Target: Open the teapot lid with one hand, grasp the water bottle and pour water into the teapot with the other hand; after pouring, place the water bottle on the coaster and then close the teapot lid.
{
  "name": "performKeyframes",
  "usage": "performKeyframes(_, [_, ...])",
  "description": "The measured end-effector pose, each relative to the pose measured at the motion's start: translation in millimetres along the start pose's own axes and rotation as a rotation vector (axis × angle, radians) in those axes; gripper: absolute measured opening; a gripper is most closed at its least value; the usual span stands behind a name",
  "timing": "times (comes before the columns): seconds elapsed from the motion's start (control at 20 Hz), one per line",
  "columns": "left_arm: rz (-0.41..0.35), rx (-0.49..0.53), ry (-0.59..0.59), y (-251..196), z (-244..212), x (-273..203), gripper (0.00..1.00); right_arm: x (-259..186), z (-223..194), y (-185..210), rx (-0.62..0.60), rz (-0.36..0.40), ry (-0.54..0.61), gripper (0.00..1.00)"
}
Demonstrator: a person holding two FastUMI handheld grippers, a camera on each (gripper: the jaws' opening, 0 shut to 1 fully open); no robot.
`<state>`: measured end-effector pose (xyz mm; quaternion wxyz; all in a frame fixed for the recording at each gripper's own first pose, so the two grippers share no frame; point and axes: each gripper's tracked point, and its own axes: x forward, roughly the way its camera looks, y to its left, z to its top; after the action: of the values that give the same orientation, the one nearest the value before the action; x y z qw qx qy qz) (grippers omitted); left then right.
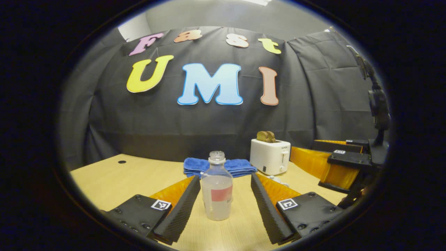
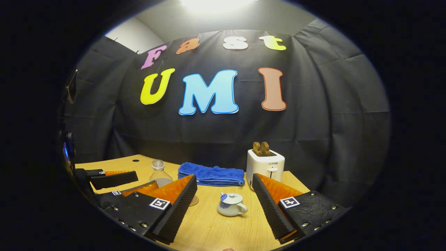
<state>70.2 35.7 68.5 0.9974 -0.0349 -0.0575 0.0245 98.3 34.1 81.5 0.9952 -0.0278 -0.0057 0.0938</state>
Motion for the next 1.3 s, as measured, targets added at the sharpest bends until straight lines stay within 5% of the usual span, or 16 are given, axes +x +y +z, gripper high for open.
performKeyframes(0.35, [0.007, 0.031, 0.04, 9, -20, 34, 0.98, 68, -13, -7, 0.058, 0.032, 0.018, 0.98])
performKeyframes(0.8, [0.001, 0.038, 0.077, 16, -46, 64, 0.98, 128, -88, -5, 0.064, 0.04, 0.125, 0.98])
performKeyframes(1.0, [-0.001, 0.041, 0.075, 16, -45, 71, 0.98, 145, -111, -8, 0.068, 0.029, 0.181, 0.91])
performKeyframes(1.05, [-0.007, 0.043, 0.075, 13, -46, 70, 0.98, 148, -116, -6, 0.069, 0.034, 0.195, 0.74])
performKeyframes(1.1, [-0.01, 0.043, 0.078, 11, -46, 71, 0.98, 149, -121, -5, 0.066, 0.033, 0.21, 0.69])
performKeyframes(1.3, [-0.011, 0.041, 0.092, 11, -50, 72, 0.98, 153, -123, -8, 0.022, 0.017, 0.215, 0.64])
